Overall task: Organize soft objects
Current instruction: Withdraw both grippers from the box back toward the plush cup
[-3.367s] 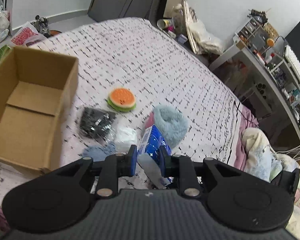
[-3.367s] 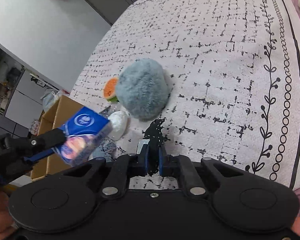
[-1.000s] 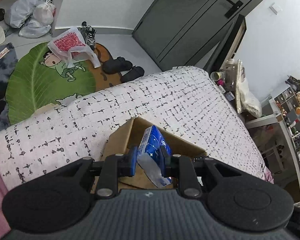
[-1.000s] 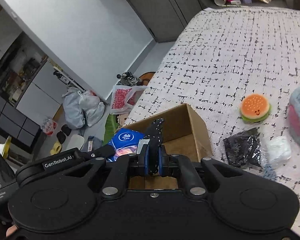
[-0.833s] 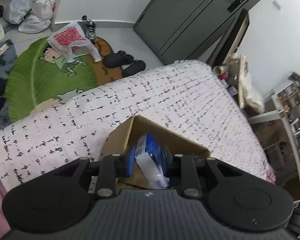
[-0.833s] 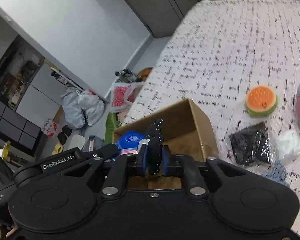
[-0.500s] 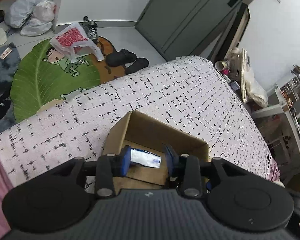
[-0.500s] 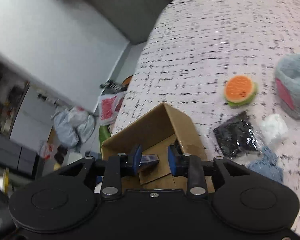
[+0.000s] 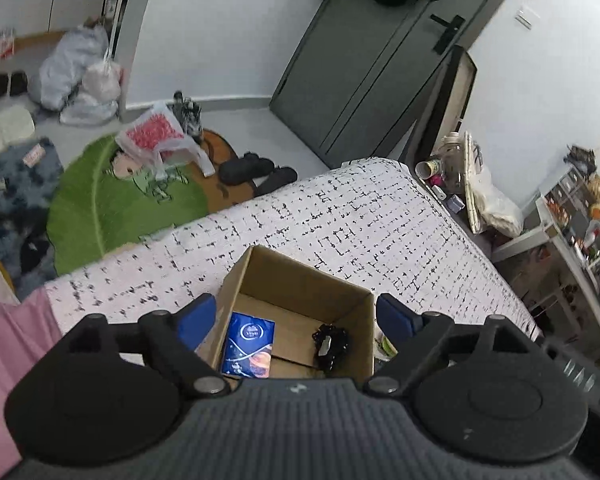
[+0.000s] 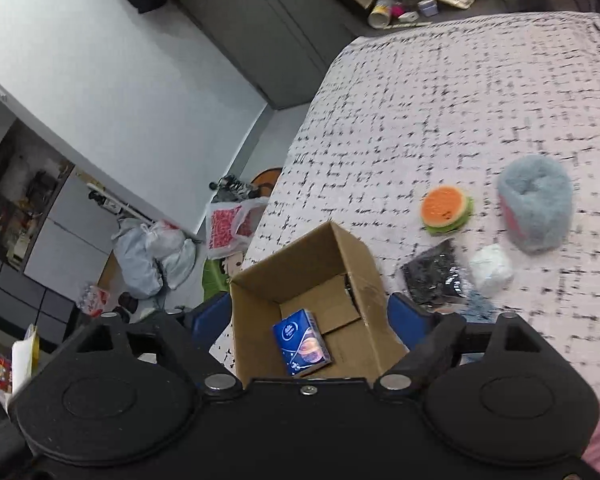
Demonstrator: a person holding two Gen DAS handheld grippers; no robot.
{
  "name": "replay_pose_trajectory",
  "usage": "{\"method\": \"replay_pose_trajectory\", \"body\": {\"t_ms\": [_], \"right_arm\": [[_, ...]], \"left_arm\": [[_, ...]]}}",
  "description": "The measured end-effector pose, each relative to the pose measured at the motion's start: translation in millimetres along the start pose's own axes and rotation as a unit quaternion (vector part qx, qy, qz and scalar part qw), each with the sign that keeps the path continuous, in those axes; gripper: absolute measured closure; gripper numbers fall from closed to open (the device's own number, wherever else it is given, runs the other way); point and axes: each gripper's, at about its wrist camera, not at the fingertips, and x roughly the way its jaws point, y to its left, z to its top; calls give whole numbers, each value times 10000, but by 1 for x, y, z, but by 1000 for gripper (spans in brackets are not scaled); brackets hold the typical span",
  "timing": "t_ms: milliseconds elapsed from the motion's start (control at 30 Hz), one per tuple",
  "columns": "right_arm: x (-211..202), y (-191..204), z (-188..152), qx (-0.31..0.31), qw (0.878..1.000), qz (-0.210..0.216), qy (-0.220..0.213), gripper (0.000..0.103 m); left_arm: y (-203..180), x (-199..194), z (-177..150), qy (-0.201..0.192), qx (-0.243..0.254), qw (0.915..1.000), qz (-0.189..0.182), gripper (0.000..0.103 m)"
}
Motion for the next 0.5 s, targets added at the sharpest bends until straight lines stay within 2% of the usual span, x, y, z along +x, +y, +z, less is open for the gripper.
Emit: {"method": "replay_pose_trajectory", "body": {"t_ms": [67,167,233,367,500], "right_arm": [[-14,0,3,262,9996,-13,-112,8],[-32,3,2,594,9978,-29,-276,5],[-42,7,1,485,9984,58,-269,3],[-60,9,-6,331,9988,131,-335,1],[-76,5,-5,293,9988,112,-385,1]], "left_arm": [[-6,-12,-2,-48,78,10000,-16,16],[-11,-30,-2,-169,26,9998,32,14],[-13,-43,-2,-278,-13,9996,6,10],[-23,-62,-5,-439,116,9990,-54,9],[-29,-70,-9,-346,150,9993,-19,9]]}}
